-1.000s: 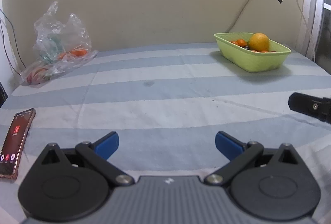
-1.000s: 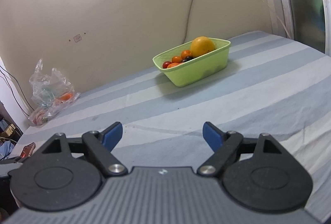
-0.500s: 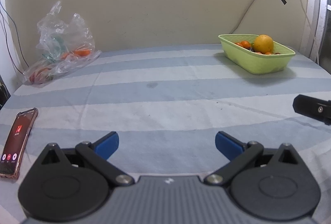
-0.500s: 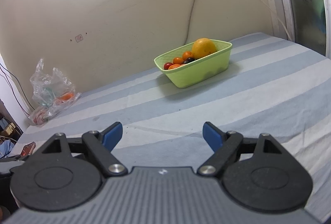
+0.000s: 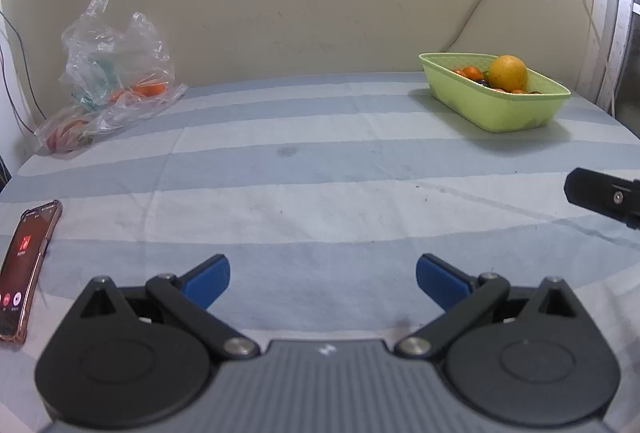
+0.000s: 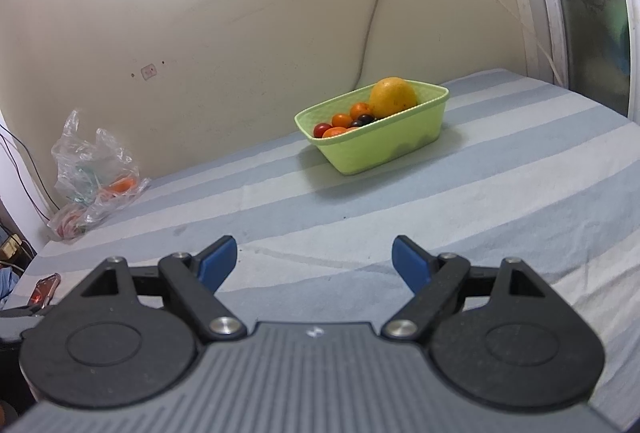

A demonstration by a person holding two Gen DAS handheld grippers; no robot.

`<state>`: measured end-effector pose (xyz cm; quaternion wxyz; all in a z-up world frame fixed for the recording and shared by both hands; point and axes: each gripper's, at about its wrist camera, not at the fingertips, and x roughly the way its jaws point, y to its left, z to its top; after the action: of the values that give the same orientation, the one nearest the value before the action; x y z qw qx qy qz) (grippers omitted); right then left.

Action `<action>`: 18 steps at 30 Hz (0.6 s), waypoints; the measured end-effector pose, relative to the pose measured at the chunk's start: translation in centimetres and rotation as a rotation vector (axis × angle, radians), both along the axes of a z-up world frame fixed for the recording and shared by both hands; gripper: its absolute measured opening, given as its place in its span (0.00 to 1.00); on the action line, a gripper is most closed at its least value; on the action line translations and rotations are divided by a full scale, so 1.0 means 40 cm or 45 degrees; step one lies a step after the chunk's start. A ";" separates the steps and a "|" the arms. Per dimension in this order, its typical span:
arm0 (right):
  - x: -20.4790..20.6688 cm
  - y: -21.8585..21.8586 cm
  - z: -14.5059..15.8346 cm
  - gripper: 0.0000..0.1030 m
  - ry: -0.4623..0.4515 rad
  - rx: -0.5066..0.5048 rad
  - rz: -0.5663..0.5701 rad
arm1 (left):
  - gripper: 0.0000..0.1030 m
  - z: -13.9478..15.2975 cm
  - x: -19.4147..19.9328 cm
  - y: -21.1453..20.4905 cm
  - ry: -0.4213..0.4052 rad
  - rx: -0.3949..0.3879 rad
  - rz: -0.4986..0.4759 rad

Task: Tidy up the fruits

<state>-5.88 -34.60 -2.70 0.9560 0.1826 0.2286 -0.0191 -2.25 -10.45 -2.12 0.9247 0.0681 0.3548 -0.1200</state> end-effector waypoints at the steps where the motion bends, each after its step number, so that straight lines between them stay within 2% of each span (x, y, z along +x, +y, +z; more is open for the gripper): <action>1: 0.001 0.000 -0.001 0.84 0.001 0.000 0.000 | 1.00 -0.001 0.000 0.000 0.000 0.001 0.000; 15: 0.009 -0.001 -0.008 0.84 0.011 0.003 -0.003 | 1.00 0.002 -0.005 -0.005 -0.045 0.048 -0.001; 18: 0.007 -0.001 -0.008 0.84 0.009 0.001 -0.006 | 1.00 0.005 -0.005 -0.001 -0.042 0.028 -0.010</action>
<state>-5.58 -34.64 -3.00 0.9552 0.1834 0.2315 -0.0220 -2.46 -10.50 -1.91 0.9291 0.0815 0.3406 -0.1187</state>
